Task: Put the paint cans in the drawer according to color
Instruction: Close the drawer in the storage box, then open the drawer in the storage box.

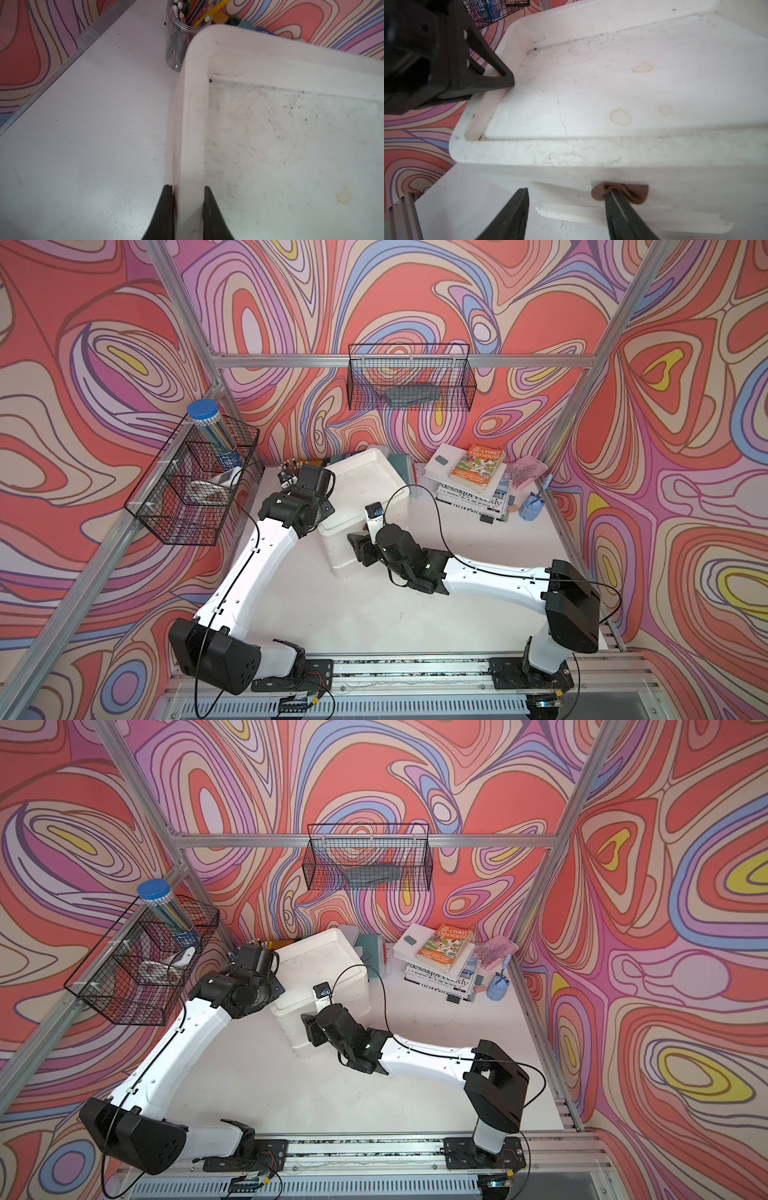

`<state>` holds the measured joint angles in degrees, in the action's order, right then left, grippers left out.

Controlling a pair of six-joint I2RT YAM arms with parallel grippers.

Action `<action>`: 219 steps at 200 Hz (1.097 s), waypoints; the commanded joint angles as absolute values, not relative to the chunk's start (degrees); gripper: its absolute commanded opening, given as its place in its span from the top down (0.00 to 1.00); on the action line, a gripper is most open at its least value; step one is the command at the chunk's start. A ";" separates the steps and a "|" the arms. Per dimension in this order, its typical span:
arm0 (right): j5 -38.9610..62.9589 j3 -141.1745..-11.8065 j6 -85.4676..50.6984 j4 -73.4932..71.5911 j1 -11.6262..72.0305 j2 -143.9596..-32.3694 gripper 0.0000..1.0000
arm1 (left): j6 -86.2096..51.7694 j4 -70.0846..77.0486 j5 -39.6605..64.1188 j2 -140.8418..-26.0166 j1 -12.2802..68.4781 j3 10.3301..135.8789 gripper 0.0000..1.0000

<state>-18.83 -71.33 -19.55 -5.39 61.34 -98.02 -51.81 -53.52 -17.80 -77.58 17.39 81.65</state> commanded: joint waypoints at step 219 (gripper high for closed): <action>-15.63 -45.87 -11.49 -32.92 53.67 -104.40 0.34 | -69.74 -57.39 -17.28 -85.67 19.01 84.28 0.93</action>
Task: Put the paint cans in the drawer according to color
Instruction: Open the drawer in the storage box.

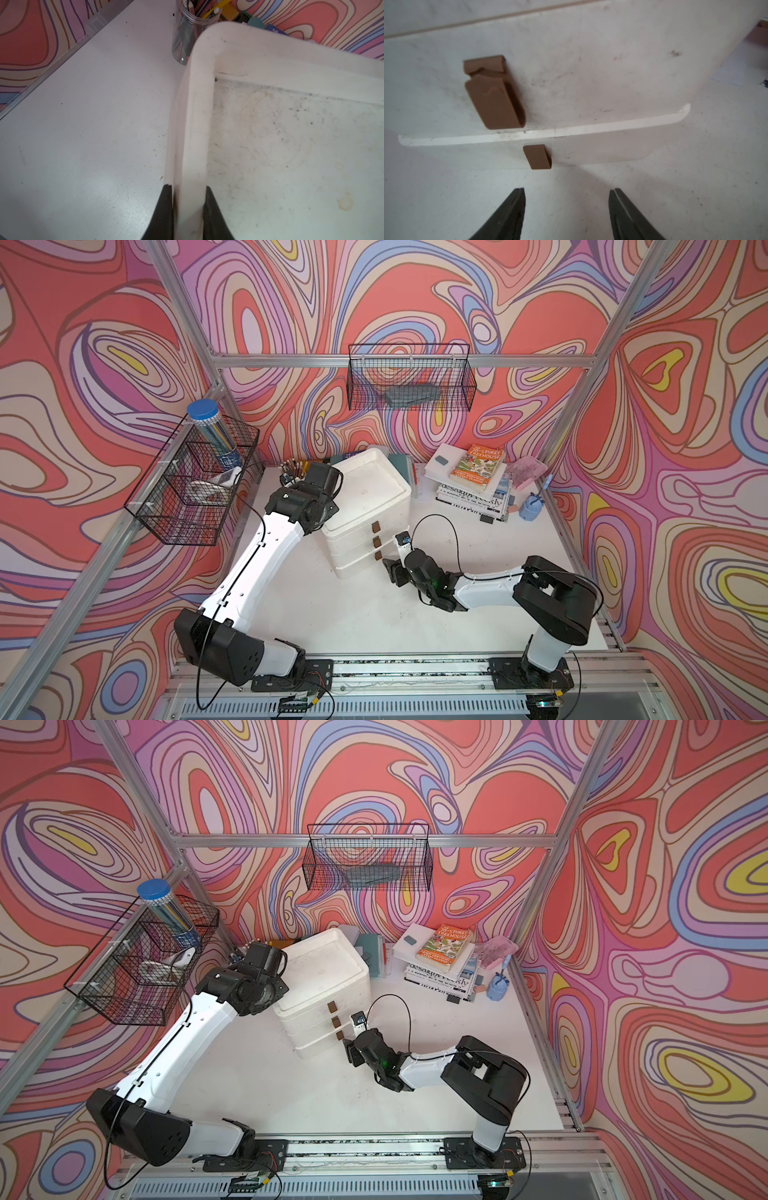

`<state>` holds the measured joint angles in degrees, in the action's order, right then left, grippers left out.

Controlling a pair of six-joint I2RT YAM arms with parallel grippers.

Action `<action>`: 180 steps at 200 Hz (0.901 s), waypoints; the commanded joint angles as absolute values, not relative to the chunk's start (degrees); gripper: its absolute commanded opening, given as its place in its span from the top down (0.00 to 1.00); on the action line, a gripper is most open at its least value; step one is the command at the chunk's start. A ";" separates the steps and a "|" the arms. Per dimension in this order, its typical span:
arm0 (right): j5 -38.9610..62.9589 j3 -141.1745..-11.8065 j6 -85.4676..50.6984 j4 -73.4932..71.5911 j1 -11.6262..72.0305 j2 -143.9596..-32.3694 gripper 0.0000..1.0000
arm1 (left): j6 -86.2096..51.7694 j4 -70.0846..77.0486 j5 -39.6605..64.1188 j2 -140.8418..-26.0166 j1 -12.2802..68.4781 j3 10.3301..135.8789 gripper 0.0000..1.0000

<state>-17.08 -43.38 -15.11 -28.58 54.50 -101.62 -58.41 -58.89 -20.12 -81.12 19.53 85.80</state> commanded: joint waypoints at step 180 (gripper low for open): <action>-14.71 -50.42 -12.55 -38.69 53.01 -112.89 0.61 | -70.40 -59.15 -18.02 -85.56 19.03 84.47 0.93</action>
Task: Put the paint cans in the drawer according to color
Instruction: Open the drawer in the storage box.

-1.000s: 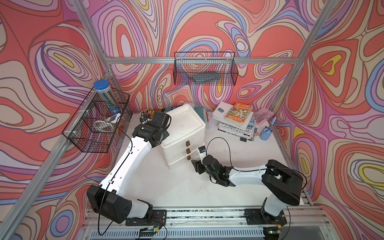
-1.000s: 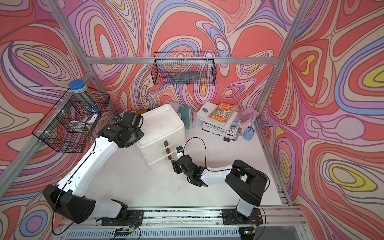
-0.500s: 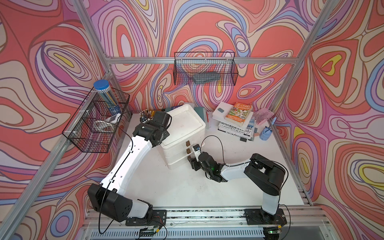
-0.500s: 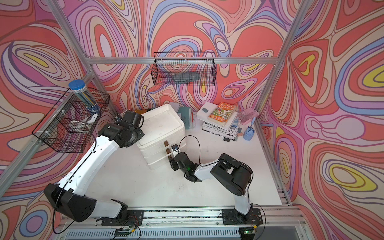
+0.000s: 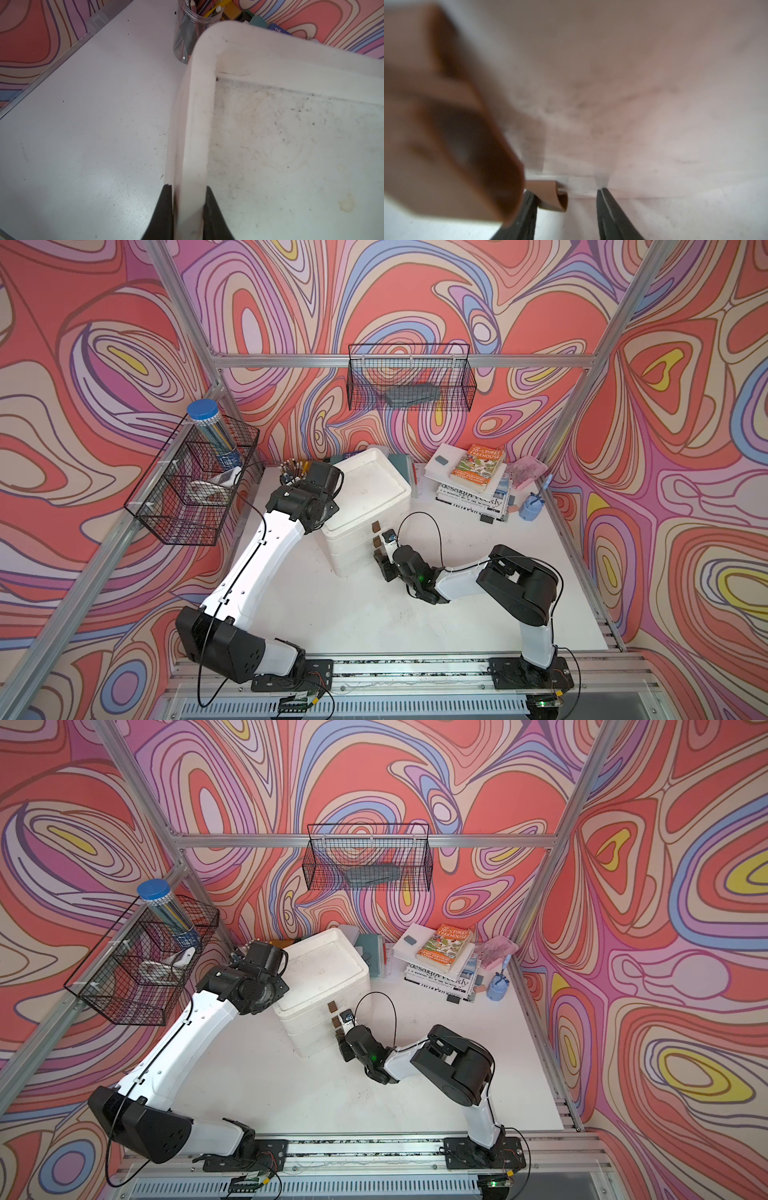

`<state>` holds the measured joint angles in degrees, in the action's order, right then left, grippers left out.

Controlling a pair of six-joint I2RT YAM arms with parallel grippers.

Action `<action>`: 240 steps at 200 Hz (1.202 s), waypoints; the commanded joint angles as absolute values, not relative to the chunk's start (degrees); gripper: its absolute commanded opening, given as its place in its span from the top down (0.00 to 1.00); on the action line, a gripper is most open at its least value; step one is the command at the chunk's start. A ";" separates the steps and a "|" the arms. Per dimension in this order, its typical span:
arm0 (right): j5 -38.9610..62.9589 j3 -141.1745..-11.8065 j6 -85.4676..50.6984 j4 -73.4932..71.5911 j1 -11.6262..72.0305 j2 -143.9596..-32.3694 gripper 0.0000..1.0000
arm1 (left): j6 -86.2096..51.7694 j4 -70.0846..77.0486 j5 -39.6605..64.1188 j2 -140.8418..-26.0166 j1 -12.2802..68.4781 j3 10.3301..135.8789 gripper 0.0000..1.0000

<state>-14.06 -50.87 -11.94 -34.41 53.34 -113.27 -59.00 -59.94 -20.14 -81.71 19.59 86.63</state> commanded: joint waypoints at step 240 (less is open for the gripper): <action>-2.76 -35.76 -13.59 -22.99 56.66 -91.50 1.00 | -70.86 -58.64 -18.55 -86.29 18.99 84.45 0.93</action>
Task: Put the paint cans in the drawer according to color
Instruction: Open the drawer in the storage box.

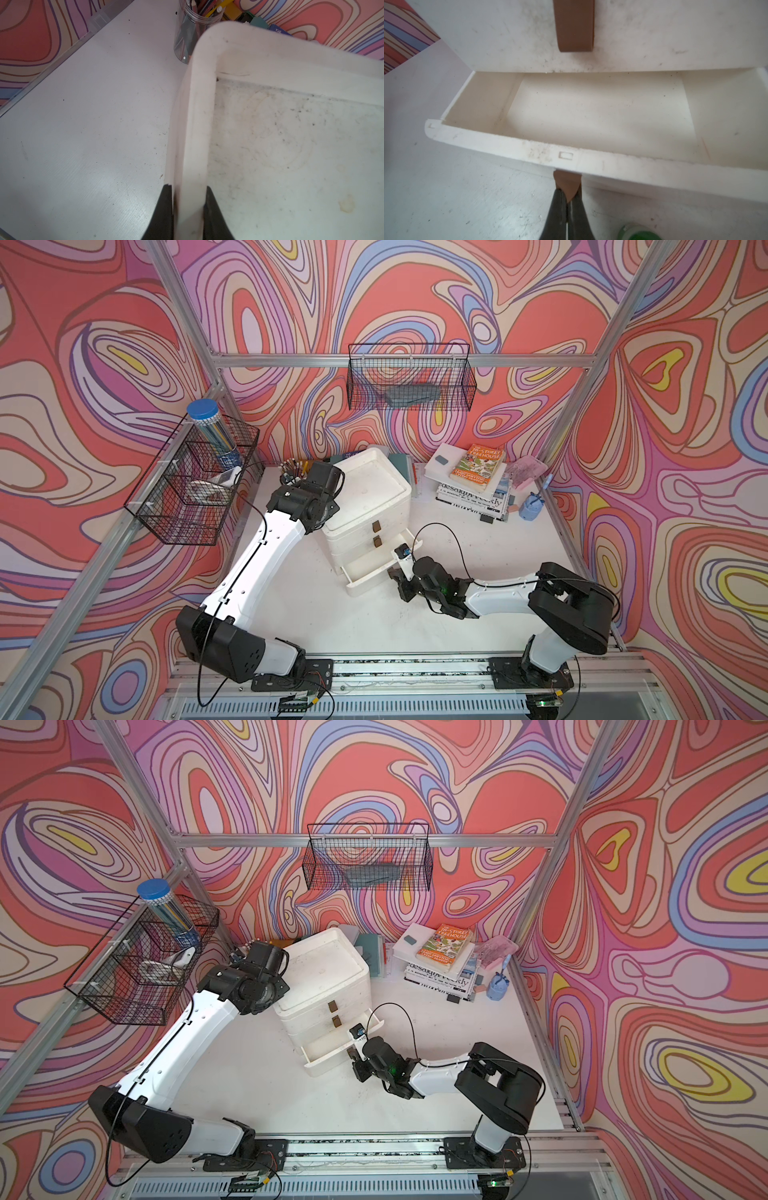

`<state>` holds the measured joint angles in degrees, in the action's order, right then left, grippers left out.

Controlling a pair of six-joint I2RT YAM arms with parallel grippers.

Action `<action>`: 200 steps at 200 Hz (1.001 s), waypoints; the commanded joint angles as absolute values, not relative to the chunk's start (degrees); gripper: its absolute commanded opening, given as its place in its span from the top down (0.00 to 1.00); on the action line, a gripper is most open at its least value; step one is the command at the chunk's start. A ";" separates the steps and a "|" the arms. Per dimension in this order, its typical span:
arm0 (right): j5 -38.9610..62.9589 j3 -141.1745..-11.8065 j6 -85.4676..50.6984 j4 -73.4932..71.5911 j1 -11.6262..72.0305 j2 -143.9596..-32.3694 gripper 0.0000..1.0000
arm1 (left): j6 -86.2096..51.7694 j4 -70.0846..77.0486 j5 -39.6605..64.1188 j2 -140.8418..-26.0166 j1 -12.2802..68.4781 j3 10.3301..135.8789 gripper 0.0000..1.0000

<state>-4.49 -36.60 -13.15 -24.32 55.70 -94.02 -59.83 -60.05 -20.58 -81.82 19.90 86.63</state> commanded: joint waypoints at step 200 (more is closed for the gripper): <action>-0.70 -25.44 -19.84 -7.40 57.66 -74.64 1.00 | -71.12 -58.23 -18.37 -86.91 18.99 84.31 0.94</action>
